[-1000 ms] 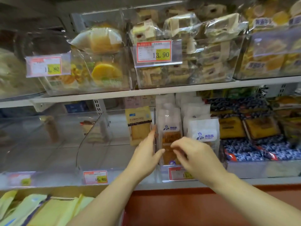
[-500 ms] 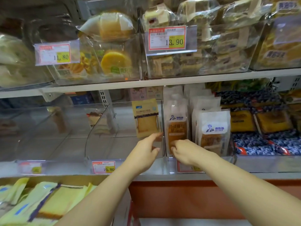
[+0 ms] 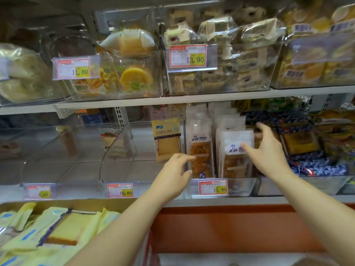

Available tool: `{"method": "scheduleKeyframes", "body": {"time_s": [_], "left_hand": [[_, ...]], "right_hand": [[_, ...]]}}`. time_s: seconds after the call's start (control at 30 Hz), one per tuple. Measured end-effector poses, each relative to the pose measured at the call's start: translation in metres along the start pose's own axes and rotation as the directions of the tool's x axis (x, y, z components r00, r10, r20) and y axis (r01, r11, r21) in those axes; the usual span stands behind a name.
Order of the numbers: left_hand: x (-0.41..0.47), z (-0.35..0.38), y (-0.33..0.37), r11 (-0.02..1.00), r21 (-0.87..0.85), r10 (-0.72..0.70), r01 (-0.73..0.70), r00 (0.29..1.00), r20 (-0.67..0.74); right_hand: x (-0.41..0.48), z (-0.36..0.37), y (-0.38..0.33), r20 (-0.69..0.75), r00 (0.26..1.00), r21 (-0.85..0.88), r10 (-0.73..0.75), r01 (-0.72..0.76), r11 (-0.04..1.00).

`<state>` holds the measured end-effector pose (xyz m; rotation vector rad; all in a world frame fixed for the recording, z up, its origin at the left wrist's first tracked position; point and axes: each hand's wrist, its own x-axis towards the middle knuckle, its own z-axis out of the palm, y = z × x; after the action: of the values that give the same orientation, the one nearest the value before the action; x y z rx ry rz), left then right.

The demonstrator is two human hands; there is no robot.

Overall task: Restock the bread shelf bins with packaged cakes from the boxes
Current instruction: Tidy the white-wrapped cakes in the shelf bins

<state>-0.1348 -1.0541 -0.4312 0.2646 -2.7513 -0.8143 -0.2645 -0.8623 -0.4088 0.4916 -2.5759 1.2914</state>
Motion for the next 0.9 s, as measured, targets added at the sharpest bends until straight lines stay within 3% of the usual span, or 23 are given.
{"method": "scheduleKeyframes", "body": {"time_s": [0.13,0.23,0.33,0.4,0.53,0.6,0.67,0.7,0.77,0.83,0.9], "left_hand": [[0.006,0.006,0.018,0.999,0.039,0.038,-0.037,0.999,-0.014],[0.017,0.010,0.028,0.998,0.032,0.049,-0.048,0.998,-0.038],[0.025,0.016,0.031,0.997,-0.071,-0.009,0.001,0.994,-0.107],[0.031,0.020,0.026,0.993,-0.111,-0.066,0.047,0.983,-0.174],[0.037,0.024,0.017,0.993,0.025,-0.107,0.117,0.959,-0.263],[0.034,0.023,0.017,0.985,0.121,-0.083,0.122,0.954,-0.288],[0.036,0.025,0.015,0.945,0.322,0.067,0.054,0.933,-0.353],[0.039,0.028,0.013,0.903,0.430,0.150,0.019,0.923,-0.355],[0.046,0.031,0.013,0.809,0.588,0.173,-0.010,0.960,-0.222],[0.053,0.036,0.010,0.799,0.601,0.061,-0.010,0.996,-0.063],[0.058,0.037,0.006,0.799,0.600,-0.043,0.033,0.999,0.003]], "right_hand": [[0.003,-0.001,0.001,0.027,0.988,0.036,-0.152,0.151,0.988],[0.008,0.000,-0.017,0.014,0.973,0.156,-0.229,0.224,0.962],[0.012,0.005,-0.037,-0.013,0.979,0.289,-0.203,0.198,0.937],[0.011,0.015,-0.043,0.046,0.985,0.380,-0.165,0.135,0.915],[0.010,0.031,-0.033,0.171,0.950,0.252,-0.261,0.214,0.944],[0.012,0.022,-0.026,0.045,0.952,0.224,-0.303,0.286,0.932],[0.022,0.013,-0.009,-0.098,0.942,0.080,-0.322,0.330,0.941],[0.029,0.012,0.002,-0.095,0.954,-0.003,-0.286,0.287,0.958],[0.039,0.013,0.019,0.031,0.984,-0.069,-0.176,0.178,0.982],[0.044,0.020,0.029,0.181,0.972,-0.010,-0.147,0.151,0.988],[0.052,0.028,0.034,0.252,0.957,0.005,-0.146,0.149,0.989]]}}
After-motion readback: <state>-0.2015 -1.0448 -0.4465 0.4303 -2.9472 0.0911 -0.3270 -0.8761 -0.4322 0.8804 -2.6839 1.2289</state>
